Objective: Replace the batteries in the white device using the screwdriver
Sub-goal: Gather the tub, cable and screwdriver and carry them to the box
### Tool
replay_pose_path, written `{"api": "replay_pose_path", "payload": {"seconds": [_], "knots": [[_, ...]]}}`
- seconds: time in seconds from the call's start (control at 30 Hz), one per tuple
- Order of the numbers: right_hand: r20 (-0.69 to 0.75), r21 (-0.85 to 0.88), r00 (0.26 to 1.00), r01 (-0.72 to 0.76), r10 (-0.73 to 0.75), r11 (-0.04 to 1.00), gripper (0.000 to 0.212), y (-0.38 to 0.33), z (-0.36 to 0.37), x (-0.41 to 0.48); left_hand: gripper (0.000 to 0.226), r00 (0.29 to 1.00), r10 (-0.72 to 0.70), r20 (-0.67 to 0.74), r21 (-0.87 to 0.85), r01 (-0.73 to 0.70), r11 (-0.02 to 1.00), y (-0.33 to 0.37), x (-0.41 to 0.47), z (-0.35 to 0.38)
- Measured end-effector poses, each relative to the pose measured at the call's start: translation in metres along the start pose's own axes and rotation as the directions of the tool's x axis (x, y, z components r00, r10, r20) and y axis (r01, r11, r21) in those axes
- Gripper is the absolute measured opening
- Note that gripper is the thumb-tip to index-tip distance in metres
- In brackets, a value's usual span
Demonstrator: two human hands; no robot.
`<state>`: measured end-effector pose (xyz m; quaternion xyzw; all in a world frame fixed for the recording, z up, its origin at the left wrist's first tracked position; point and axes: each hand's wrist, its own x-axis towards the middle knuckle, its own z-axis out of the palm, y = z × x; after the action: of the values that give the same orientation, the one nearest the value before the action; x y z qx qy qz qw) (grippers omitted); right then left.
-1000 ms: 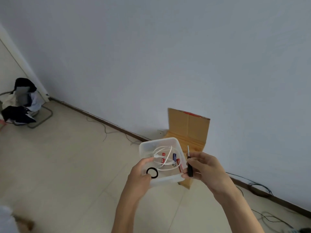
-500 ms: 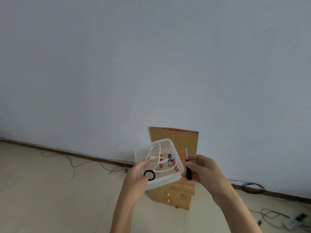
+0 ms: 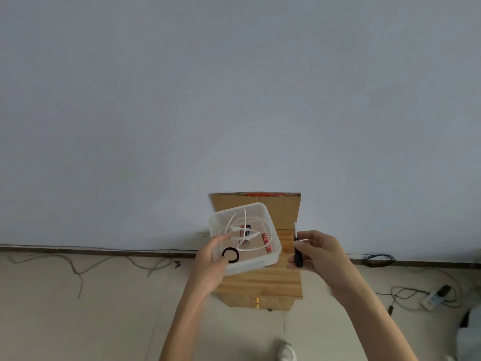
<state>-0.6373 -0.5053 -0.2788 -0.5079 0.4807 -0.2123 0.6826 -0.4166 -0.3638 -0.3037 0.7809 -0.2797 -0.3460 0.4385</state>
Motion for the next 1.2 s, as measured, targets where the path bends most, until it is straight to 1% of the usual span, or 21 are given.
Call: {"api": "replay_pose_path", "payload": {"seconds": [0.1, 0.2, 0.33, 0.5, 0.6, 0.67, 0.73, 0.87, 0.93, 1.07, 1.2], "knots": [[-0.020, -0.064, 0.998, -0.055, 0.053, 0.996, 0.016, 0.012, 0.004, 0.046, 0.061, 1.000, -0.011, -0.004, 0.050, 0.011, 0.999, -0.013, 0.043, 0.006], [-0.041, -0.102, 0.993, -0.113, 0.109, 0.988, 0.015, 0.030, 0.009, 0.092, 0.064, 0.999, -0.019, 0.037, 0.086, 0.016, 0.996, -0.031, 0.085, 0.012], [-0.104, -0.137, 0.986, -0.142, 0.128, 0.980, 0.014, 0.065, 0.015, 0.151, 0.067, 0.996, -0.027, 0.087, 0.141, 0.015, 0.990, -0.070, 0.139, 0.027], [-0.190, -0.258, 0.971, -0.189, 0.142, 0.947, 0.009, 0.125, 0.023, 0.217, 0.069, 0.984, -0.069, 0.163, 0.125, 0.048, 0.991, -0.140, 0.196, 0.055], [-0.237, -0.336, 0.961, -0.221, 0.145, 0.915, 0.010, 0.169, 0.027, 0.256, 0.067, 0.973, -0.110, 0.202, 0.137, 0.083, 0.987, -0.190, 0.225, 0.073], [-0.258, -0.355, 0.956, -0.227, 0.139, 0.907, 0.012, 0.199, 0.030, 0.280, 0.065, 0.970, -0.135, 0.201, 0.148, 0.106, 0.983, -0.222, 0.243, 0.083], [-0.245, -0.396, 0.960, -0.225, 0.134, 0.890, 0.014, 0.228, 0.033, 0.301, 0.066, 0.972, -0.153, 0.180, 0.141, 0.129, 0.982, -0.247, 0.255, 0.091], [-0.237, -0.472, 0.959, -0.255, 0.157, 0.844, 0.013, 0.284, 0.037, 0.341, 0.068, 0.966, -0.134, 0.222, 0.177, 0.095, 0.980, -0.295, 0.286, 0.103], [-0.228, -0.515, 0.960, -0.260, 0.162, 0.817, 0.012, 0.310, 0.039, 0.359, 0.066, 0.962, -0.147, 0.228, 0.206, 0.100, 0.973, -0.313, 0.298, 0.110], [-0.218, -0.607, 0.965, -0.252, 0.147, 0.753, 0.015, 0.352, 0.042, 0.390, 0.065, 0.960, -0.152, 0.233, 0.236, 0.096, 0.967, -0.343, 0.320, 0.127], [-0.234, -0.687, 0.964, -0.255, 0.125, 0.681, 0.018, 0.379, 0.042, 0.409, 0.064, 0.962, -0.155, 0.225, 0.235, 0.101, 0.967, -0.365, 0.333, 0.140]]}}
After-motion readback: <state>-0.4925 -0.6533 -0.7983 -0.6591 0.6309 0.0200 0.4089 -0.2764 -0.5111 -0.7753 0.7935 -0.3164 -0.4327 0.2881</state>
